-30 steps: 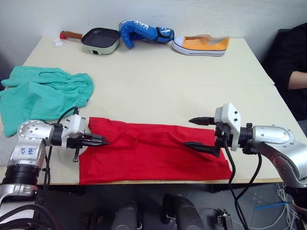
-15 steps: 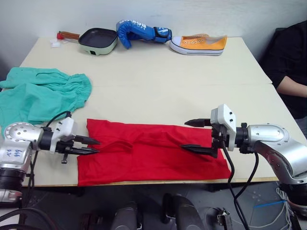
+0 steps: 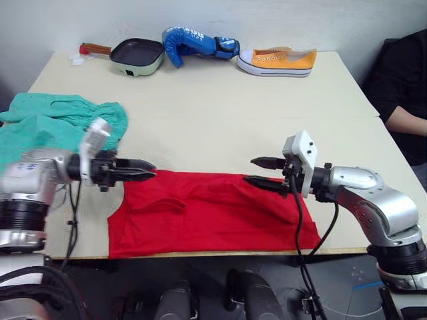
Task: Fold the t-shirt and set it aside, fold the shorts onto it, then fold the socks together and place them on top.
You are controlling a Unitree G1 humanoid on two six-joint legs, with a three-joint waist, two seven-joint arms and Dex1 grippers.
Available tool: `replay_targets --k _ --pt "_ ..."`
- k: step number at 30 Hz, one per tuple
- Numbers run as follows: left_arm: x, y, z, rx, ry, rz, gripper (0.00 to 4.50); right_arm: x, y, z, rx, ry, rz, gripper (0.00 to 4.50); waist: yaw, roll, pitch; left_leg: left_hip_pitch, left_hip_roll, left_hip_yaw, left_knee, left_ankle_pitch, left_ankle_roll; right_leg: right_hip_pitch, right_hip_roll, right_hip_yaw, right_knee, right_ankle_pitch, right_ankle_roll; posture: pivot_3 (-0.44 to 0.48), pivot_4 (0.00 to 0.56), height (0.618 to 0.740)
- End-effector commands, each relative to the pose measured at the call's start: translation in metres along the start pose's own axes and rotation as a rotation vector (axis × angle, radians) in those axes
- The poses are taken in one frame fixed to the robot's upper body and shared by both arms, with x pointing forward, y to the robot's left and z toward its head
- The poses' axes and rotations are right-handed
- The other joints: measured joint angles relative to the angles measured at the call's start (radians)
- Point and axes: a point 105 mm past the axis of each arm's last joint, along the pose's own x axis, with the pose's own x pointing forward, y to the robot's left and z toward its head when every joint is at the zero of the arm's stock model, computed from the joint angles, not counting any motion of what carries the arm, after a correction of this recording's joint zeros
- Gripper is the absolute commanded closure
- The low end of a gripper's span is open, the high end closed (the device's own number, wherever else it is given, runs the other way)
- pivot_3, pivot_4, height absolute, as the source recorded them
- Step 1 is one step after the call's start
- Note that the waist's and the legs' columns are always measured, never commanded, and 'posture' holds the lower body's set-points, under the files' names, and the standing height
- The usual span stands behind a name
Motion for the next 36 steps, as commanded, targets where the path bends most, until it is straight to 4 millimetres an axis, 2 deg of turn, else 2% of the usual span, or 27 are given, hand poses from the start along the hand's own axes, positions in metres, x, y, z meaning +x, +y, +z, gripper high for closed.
replay_targets --k 1,4,5,9,12,16,18,21,23,26,28,32,36 --pt "0.007 -0.002 -0.013 0.055 0.083 -0.020 4.48 0.008 -0.003 -0.013 -0.003 0.059 -0.043 3.40 -0.004 0.000 0.000 0.000 0.000 0.000 0.000 0.000 0.000 0.000 0.000 0.000 0.000 0.000 0.000 0.000 0.150 0.740" --pt "0.016 0.004 -0.038 0.099 0.200 0.000 4.50 0.009 -0.005 -0.040 -0.003 0.160 -0.082 4.44 -0.002 0.000 0.000 0.000 0.000 0.000 0.000 0.000 0.000 0.000 0.000 0.000 0.000 0.000 0.000 0.000 0.150 0.740" --pt "0.017 0.004 -0.043 0.113 0.228 0.002 4.50 0.009 -0.006 -0.045 -0.005 0.179 -0.093 4.44 0.000 0.000 0.000 0.000 0.000 0.000 0.000 0.000 0.000 0.000 0.000 0.000 -0.001 0.000 0.000 0.000 0.150 0.740" --pt "-0.003 0.000 -0.089 0.166 0.457 -0.007 4.50 -0.009 -0.023 -0.065 -0.052 0.267 -0.198 4.44 0.002 0.000 0.000 0.000 0.000 0.000 0.000 0.000 -0.001 -0.001 -0.001 0.000 -0.003 0.000 0.000 0.000 0.150 0.740" --pt "-0.025 -0.001 -0.104 0.170 0.527 0.018 4.50 -0.033 -0.040 -0.066 -0.056 0.279 -0.276 4.44 0.004 0.003 -0.003 0.002 0.000 0.000 0.000 -0.001 -0.001 0.001 -0.002 0.001 -0.005 0.000 0.000 0.000 0.150 0.740" --pt "-0.042 -0.005 -0.102 0.156 0.507 0.034 4.50 -0.055 -0.050 -0.062 -0.059 0.273 -0.323 4.44 0.001 0.008 -0.005 0.004 0.000 0.000 -0.001 -0.001 -0.002 0.001 -0.002 0.002 -0.004 -0.001 -0.001 0.000 0.150 0.740" --pt "-0.046 -0.008 -0.090 0.132 0.437 0.030 4.50 -0.059 -0.049 -0.049 -0.059 0.223 -0.311 4.44 -0.005 0.008 -0.005 0.005 0.001 0.000 -0.002 -0.001 -0.002 0.001 -0.002 0.002 -0.003 -0.001 -0.002 0.000 0.150 0.740" --pt "-0.038 -0.012 -0.049 0.075 0.236 -0.002 4.50 -0.052 -0.040 -0.028 -0.055 0.136 -0.266 4.44 -0.013 0.009 -0.005 0.005 0.001 0.000 -0.003 0.000 -0.003 0.001 -0.001 0.001 -0.001 -0.001 -0.002 0.000 0.150 0.740" --pt "-0.030 -0.007 -0.024 0.077 0.134 0.000 4.50 -0.042 -0.030 -0.023 -0.043 0.108 -0.217 4.44 -0.013 0.008 -0.004 0.004 0.001 0.000 -0.002 0.000 -0.002 0.000 -0.001 0.001 -0.001 -0.001 -0.002 0.000 0.150 0.740" --pt "-0.013 0.006 -0.007 0.086 0.086 0.034 4.50 -0.029 -0.009 -0.028 -0.034 0.126 -0.127 4.44 0.003 0.008 -0.005 0.002 0.001 -0.001 0.000 0.000 -0.002 0.001 -0.002 0.001 -0.001 -0.001 -0.002 0.000 0.150 0.740" --pt "0.000 0.007 -0.014 0.103 0.128 0.008 4.50 -0.025 0.001 -0.041 -0.028 0.181 -0.092 4.44 0.006 0.008 -0.005 0.002 0.000 0.000 0.000 0.000 -0.001 0.001 -0.002 0.001 -0.001 -0.001 -0.002 0.000 0.150 0.740" --pt "0.017 0.003 -0.042 0.136 0.256 -0.049 4.50 -0.028 0.004 -0.068 -0.037 0.298 -0.121 4.44 0.007 0.008 -0.005 0.000 0.000 0.000 -0.001 0.000 -0.001 0.000 0.000 0.000 -0.001 -0.001 -0.002 0.000 0.150 0.740" --pt "0.019 0.004 -0.073 0.177 0.395 -0.053 4.50 -0.050 0.012 -0.092 -0.053 0.429 -0.097 4.44 0.008 0.007 -0.005 0.000 0.000 0.000 0.000 0.000 -0.001 0.000 0.000 0.000 -0.005 -0.001 -0.002 0.000 0.150 0.740"
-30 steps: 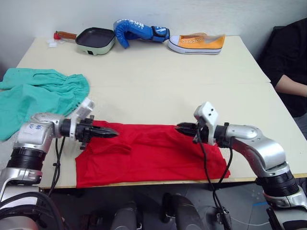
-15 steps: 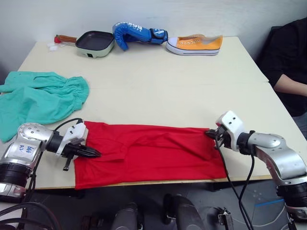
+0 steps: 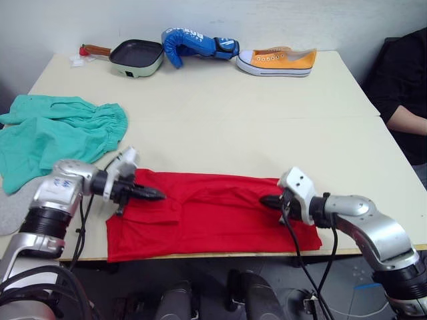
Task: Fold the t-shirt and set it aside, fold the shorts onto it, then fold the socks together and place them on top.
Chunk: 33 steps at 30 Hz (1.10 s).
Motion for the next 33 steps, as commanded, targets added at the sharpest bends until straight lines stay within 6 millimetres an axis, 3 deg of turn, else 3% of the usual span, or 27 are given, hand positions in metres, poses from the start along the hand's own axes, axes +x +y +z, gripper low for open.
replay_targets --k 1,5,9,14,17,19,22,25,27,31,33 --pt "-0.003 -0.001 -0.016 0.074 0.122 0.011 4.50 -0.016 0.003 -0.028 -0.021 0.131 0.013 4.44 0.004 -0.002 -0.001 0.002 0.000 0.000 0.000 0.000 0.000 0.001 0.000 0.000 0.000 0.000 0.000 0.000 0.150 0.740" --pt "-0.018 0.010 -0.038 0.096 0.228 0.085 4.50 -0.047 -0.007 -0.052 -0.039 0.241 -0.006 4.44 0.014 -0.002 -0.004 0.006 0.000 -0.001 -0.001 -0.001 0.000 0.006 -0.001 0.000 -0.001 0.000 0.000 0.000 0.150 0.740" --pt "-0.032 0.019 -0.040 0.110 0.242 0.143 4.50 -0.065 -0.020 -0.057 -0.042 0.256 -0.051 4.44 0.018 -0.002 -0.011 0.010 0.001 -0.002 -0.002 -0.003 0.000 0.011 -0.001 0.000 -0.004 0.000 0.000 0.000 0.150 0.740" --pt "-0.033 0.013 -0.021 0.114 0.136 0.096 4.50 -0.066 -0.026 -0.013 0.039 0.027 -0.062 4.44 0.018 0.001 -0.012 0.018 0.001 -0.001 -0.007 -0.004 0.001 0.017 -0.001 0.000 -0.006 0.000 0.000 0.000 0.150 0.740" --pt "-0.029 0.006 0.014 0.053 -0.051 0.041 4.50 -0.059 -0.028 0.020 0.065 -0.106 -0.061 4.44 0.013 0.003 -0.010 0.016 0.001 -0.001 -0.008 -0.003 0.000 0.015 -0.001 0.000 -0.006 0.000 0.000 0.000 0.150 0.740" --pt "-0.029 0.007 0.033 0.020 -0.137 0.042 4.50 -0.049 -0.028 0.031 0.071 -0.143 -0.059 4.44 0.013 0.003 -0.010 0.012 0.001 -0.002 -0.008 -0.002 0.001 0.011 -0.001 0.000 -0.006 0.000 0.000 0.000 0.150 0.740" --pt "-0.025 0.017 0.042 0.010 -0.169 0.096 4.50 -0.029 -0.025 0.036 0.058 -0.147 -0.049 4.44 0.018 0.002 -0.010 0.003 0.001 -0.002 -0.002 -0.001 0.001 0.003 -0.001 -0.002 -0.003 0.000 0.000 0.000 0.150 0.740" --pt "-0.022 0.034 0.040 0.007 -0.157 0.180 4.50 0.003 -0.024 0.018 0.057 -0.069 -0.071 4.44 0.018 0.002 -0.011 0.001 0.000 -0.001 0.000 -0.001 0.001 0.002 -0.001 -0.001 -0.002 0.000 0.000 0.000 0.150 0.740" --pt "-0.022 0.041 0.036 0.000 -0.136 0.217 4.50 0.010 -0.025 0.008 0.044 -0.028 -0.081 4.44 0.017 0.002 -0.010 0.001 0.000 -0.001 0.000 -0.001 0.002 0.002 -0.001 -0.001 -0.002 0.000 0.001 0.000 0.150 0.740" --pt "-0.034 0.057 0.012 -0.010 -0.048 0.352 4.50 -0.007 -0.035 -0.021 -0.008 0.093 -0.138 4.44 0.015 0.002 -0.011 0.000 0.000 0.000 0.000 -0.001 0.002 0.001 -0.001 -0.001 -0.002 0.001 0.001 0.000 0.150 0.740" --pt "-0.041 0.061 0.005 -0.020 -0.038 0.391 4.50 -0.020 -0.040 -0.020 -0.010 0.084 -0.153 4.44 0.021 0.000 -0.012 0.000 0.000 -0.001 0.000 -0.001 0.002 0.001 -0.001 -0.001 -0.002 0.001 0.001 0.000 0.150 0.740"
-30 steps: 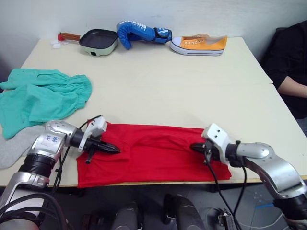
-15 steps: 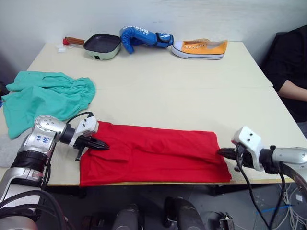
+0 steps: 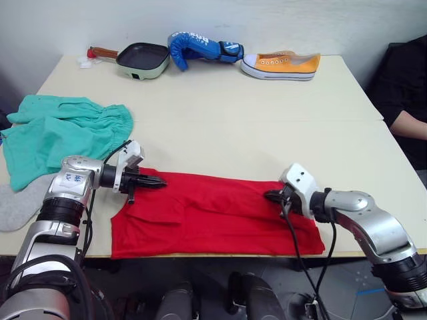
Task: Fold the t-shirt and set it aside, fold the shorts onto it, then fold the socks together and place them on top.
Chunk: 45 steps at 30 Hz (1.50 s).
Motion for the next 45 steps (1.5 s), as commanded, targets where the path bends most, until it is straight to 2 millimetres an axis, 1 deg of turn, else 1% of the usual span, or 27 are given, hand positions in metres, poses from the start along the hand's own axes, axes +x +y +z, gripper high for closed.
replay_targets --k 1,2,4,6,7,8,9,10,12,13,14,15,19,20,21,22,26,29,30,35,39,40,43,45 --pt "-0.018 0.014 -0.001 0.020 0.018 0.098 4.50 -0.023 -0.014 -0.010 0.009 0.035 -0.044 4.44 0.006 -0.001 -0.001 0.000 0.000 0.000 0.000 0.000 0.000 0.000 0.000 0.000 0.000 0.000 0.000 0.000 0.150 0.740" --pt "-0.019 0.016 0.001 0.016 0.008 0.106 4.50 -0.027 -0.014 -0.006 0.009 0.018 -0.039 4.44 0.005 -0.001 -0.001 0.000 0.000 0.000 0.000 0.000 0.000 0.001 0.000 0.000 0.000 0.000 0.000 0.000 0.150 0.740" --pt "-0.021 0.016 0.012 0.003 -0.045 0.098 4.50 -0.034 -0.015 0.005 0.015 -0.024 -0.020 4.44 0.005 -0.001 -0.001 0.001 0.000 0.000 0.000 0.000 0.000 0.001 0.000 0.000 0.000 0.000 0.001 0.000 0.150 0.740" --pt "-0.024 0.003 0.037 0.047 -0.138 0.008 4.13 -0.041 -0.020 0.021 0.041 -0.064 0.003 4.50 0.003 -0.001 0.000 0.001 0.000 0.000 0.000 0.000 0.000 0.000 0.000 0.000 0.001 0.000 0.000 0.000 0.150 0.740" --pt "-0.025 -0.005 0.048 0.099 -0.168 -0.037 3.95 -0.043 -0.023 0.027 0.049 -0.073 0.010 4.50 -0.002 -0.001 0.001 0.001 0.000 0.000 0.000 0.000 0.000 0.000 0.000 0.000 0.001 0.000 0.000 0.000 0.150 0.740" --pt "-0.025 -0.014 0.056 0.148 -0.191 -0.079 3.64 -0.045 -0.026 0.032 0.054 -0.080 0.016 4.50 -0.004 -0.002 0.002 0.000 0.000 0.000 0.001 0.000 0.000 0.000 0.000 0.000 0.001 0.000 0.000 0.000 0.150 0.740" --pt "-0.024 -0.021 0.063 0.183 -0.206 -0.115 3.28 -0.045 -0.029 0.036 0.060 -0.085 0.024 4.10 -0.007 -0.002 0.002 0.000 0.000 0.000 0.001 0.000 0.000 -0.001 0.000 0.000 0.002 0.000 0.000 0.000 0.150 0.740" --pt "-0.023 -0.030 0.072 0.198 -0.228 -0.160 2.98 -0.044 -0.033 0.039 0.060 -0.086 0.031 3.89 -0.011 -0.002 0.002 0.000 0.001 0.000 0.001 0.000 0.000 -0.001 0.000 0.000 0.001 0.000 0.000 0.000 0.150 0.740" --pt "-0.022 -0.045 0.084 0.203 -0.262 -0.238 2.35 -0.040 -0.038 0.043 0.057 -0.079 0.042 3.19 -0.015 -0.002 0.002 0.000 0.000 0.000 0.000 0.000 0.000 0.000 0.000 0.000 0.001 0.000 0.000 0.000 0.150 0.740" --pt "-0.021 -0.052 0.089 0.214 -0.272 -0.273 2.10 -0.036 -0.041 0.043 0.055 -0.070 0.047 2.96 -0.017 -0.002 0.002 0.000 0.000 0.000 0.000 0.000 0.000 0.000 0.000 0.000 0.001 0.000 0.000 0.000 0.150 0.740" --pt "-0.019 -0.058 0.093 0.230 -0.278 -0.301 1.76 -0.031 -0.043 0.042 0.057 -0.056 0.055 2.55 -0.018 -0.002 0.002 0.000 0.000 0.000 0.000 0.000 0.000 0.000 0.000 0.000 0.001 0.000 0.000 0.000 0.150 0.740" --pt "-0.018 -0.063 0.096 0.243 -0.282 -0.321 1.50 -0.027 -0.045 0.041 0.057 -0.044 0.062 2.30 -0.019 -0.002 0.002 0.000 0.000 0.000 0.001 0.000 0.000 0.000 0.000 0.000 0.001 0.000 0.000 0.000 0.150 0.740" --pt "-0.007 -0.079 0.105 0.301 -0.294 -0.364 0.12 -0.008 -0.050 0.034 0.060 0.009 0.095 0.85 -0.019 -0.001 0.002 0.000 0.000 0.001 0.000 0.000 0.000 0.000 0.000 0.001 0.002 0.000 0.000 0.000 0.150 0.740" --pt "-0.004 -0.081 0.106 0.316 -0.293 -0.363 0.00 -0.004 -0.049 0.032 0.062 0.022 0.109 0.49 -0.020 -0.001 0.002 0.000 0.000 0.001 0.000 0.000 0.000 0.000 0.000 0.001 0.002 0.000 0.000 0.000 0.150 0.740" --pt "-0.001 -0.081 0.106 0.331 -0.293 -0.359 0.00 -0.001 -0.048 0.030 0.061 0.035 0.124 0.19 -0.019 -0.001 0.002 0.000 0.000 0.001 0.000 0.000 0.000 0.000 0.000 0.001 0.002 0.000 0.000 0.000 0.150 0.740" --pt "0.002 -0.082 0.106 0.341 -0.292 -0.354 0.00 0.002 -0.047 0.028 0.059 0.045 0.136 0.02 -0.019 -0.001 0.002 0.000 0.000 0.001 0.000 0.000 0.000 0.000 0.001 0.001 0.003 0.000 0.000 0.000 0.150 0.740" --pt "0.009 -0.079 0.105 0.384 -0.285 -0.322 0.00 0.010 -0.035 0.024 0.057 0.081 0.219 0.02 -0.019 -0.001 0.002 0.000 0.000 0.001 0.001 0.000 0.000 0.000 0.001 0.001 0.002 0.000 0.000 0.000 0.150 0.740" --pt "0.010 -0.077 0.106 0.394 -0.290 -0.310 0.00 0.012 -0.030 0.023 0.031 0.091 0.247 0.66 -0.019 -0.001 0.002 0.000 0.000 0.001 0.001 0.000 0.000 0.000 0.000 0.001 0.002 0.000 0.000 0.000 0.150 0.740" --pt "0.010 -0.077 0.106 0.397 -0.291 -0.306 0.00 0.013 -0.029 0.023 0.016 0.093 0.253 0.96 -0.019 -0.001 0.002 0.000 0.000 0.001 0.000 0.000 0.000 0.000 0.001 0.001 0.002 0.000 0.000 0.000 0.150 0.740" --pt "0.010 -0.074 0.105 0.406 -0.290 -0.284 0.00 0.017 -0.031 0.025 -0.049 0.093 0.251 2.74 -0.019 -0.001 0.002 0.000 0.001 0.001 0.001 0.000 0.000 0.000 0.001 0.001 0.002 0.000 0.000 0.000 0.150 0.740" --pt "0.010 -0.073 0.103 0.409 -0.288 -0.279 0.00 0.021 -0.038 0.030 -0.094 0.084 0.240 4.18 -0.020 -0.001 0.002 0.000 0.000 0.001 0.001 0.000 0.000 0.000 0.001 0.001 0.003 0.000 0.000 0.000 0.150 0.740" --pt "0.010 -0.073 0.104 0.410 -0.290 -0.279 0.00 0.022 -0.041 0.032 -0.103 0.083 0.235 4.48 -0.021 -0.001 0.002 0.000 0.000 0.001 0.001 0.000 0.000 0.000 0.001 0.001 0.003 0.000 0.000 0.000 0.150 0.740" --pt "0.010 -0.072 0.106 0.414 -0.298 -0.274 0.00 0.029 -0.052 0.035 -0.132 0.088 0.210 4.48 -0.021 -0.001 0.002 0.000 0.000 0.001 0.001 0.000 0.000 0.000 0.001 0.001 0.003 0.000 0.000 0.000 0.150 0.740" --pt "0.010 -0.071 0.108 0.419 -0.303 -0.267 0.00 0.036 -0.065 0.038 -0.157 0.093 0.170 4.48 -0.022 -0.001 0.002 0.000 0.000 0.001 0.001 0.000 0.000 0.000 0.001 0.001 0.003 0.000 0.000 0.000 0.150 0.740"
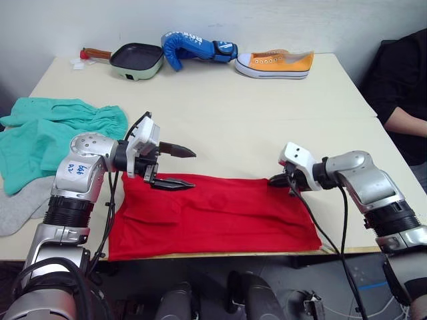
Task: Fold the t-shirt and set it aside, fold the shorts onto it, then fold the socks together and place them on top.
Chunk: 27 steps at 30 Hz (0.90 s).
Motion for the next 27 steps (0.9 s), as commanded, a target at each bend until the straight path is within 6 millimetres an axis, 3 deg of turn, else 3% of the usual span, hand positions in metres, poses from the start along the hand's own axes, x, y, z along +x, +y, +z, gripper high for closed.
replay_targets --k 1,7,14,17,19,22,25,27 --pt "0.000 0.003 0.009 0.046 -0.012 0.014 0.00 0.001 -0.025 0.004 -0.058 0.024 -0.082 4.48 -0.001 0.000 0.000 0.000 0.000 0.000 0.000 0.000 0.000 0.000 0.000 0.000 0.000 0.000 0.000 0.000 0.150 0.740" --pt "-0.001 0.009 0.010 0.058 -0.020 0.044 0.00 0.012 -0.066 0.028 -0.192 0.018 -0.257 4.48 -0.017 0.000 0.000 0.000 0.000 0.000 0.000 0.001 -0.001 0.000 0.000 0.000 0.003 0.000 0.000 0.000 0.150 0.740" --pt "-0.004 0.025 0.008 0.035 -0.031 0.129 0.00 0.018 -0.076 0.044 -0.224 -0.012 -0.311 4.48 -0.025 0.001 0.001 -0.001 0.000 0.000 -0.001 0.001 -0.001 -0.001 0.000 0.000 0.003 0.000 0.000 0.000 0.150 0.740" --pt "-0.007 0.031 0.000 0.015 -0.002 0.147 0.00 0.006 -0.083 0.048 -0.192 -0.057 -0.340 3.89 -0.025 0.001 0.001 -0.001 0.000 0.000 -0.001 0.001 0.000 -0.001 0.000 0.000 0.003 0.000 0.000 0.000 0.150 0.740" --pt "-0.009 0.034 -0.005 0.005 0.016 0.146 0.00 -0.004 -0.086 0.050 -0.178 -0.079 -0.362 3.15 -0.023 0.001 0.001 -0.002 0.000 -0.001 -0.001 0.001 0.000 -0.001 0.000 0.000 0.004 0.000 0.000 0.000 0.150 0.740" --pt "-0.018 0.044 -0.016 -0.011 0.069 0.163 0.00 -0.034 -0.082 0.044 -0.075 -0.147 -0.398 2.07 -0.015 0.001 0.001 -0.003 0.000 -0.002 -0.001 0.001 0.000 -0.001 0.000 -0.001 0.003 0.000 0.000 0.000 0.150 0.740" --pt "-0.026 0.054 -0.024 -0.030 0.104 0.185 0.00 -0.064 -0.052 0.036 0.082 -0.207 -0.423 1.08 -0.001 0.002 0.001 -0.009 0.000 -0.009 0.000 0.001 0.000 -0.002 0.001 -0.002 0.000 0.000 0.000 0.000 0.150 0.740" --pt "-0.030 0.061 -0.032 -0.037 0.156 0.205 0.00 -0.084 -0.018 0.026 0.237 -0.234 -0.462 0.35 0.006 0.002 0.001 -0.011 0.000 -0.010 0.000 0.001 0.000 -0.004 0.002 -0.002 0.000 0.000 0.000 0.000 0.150 0.740"
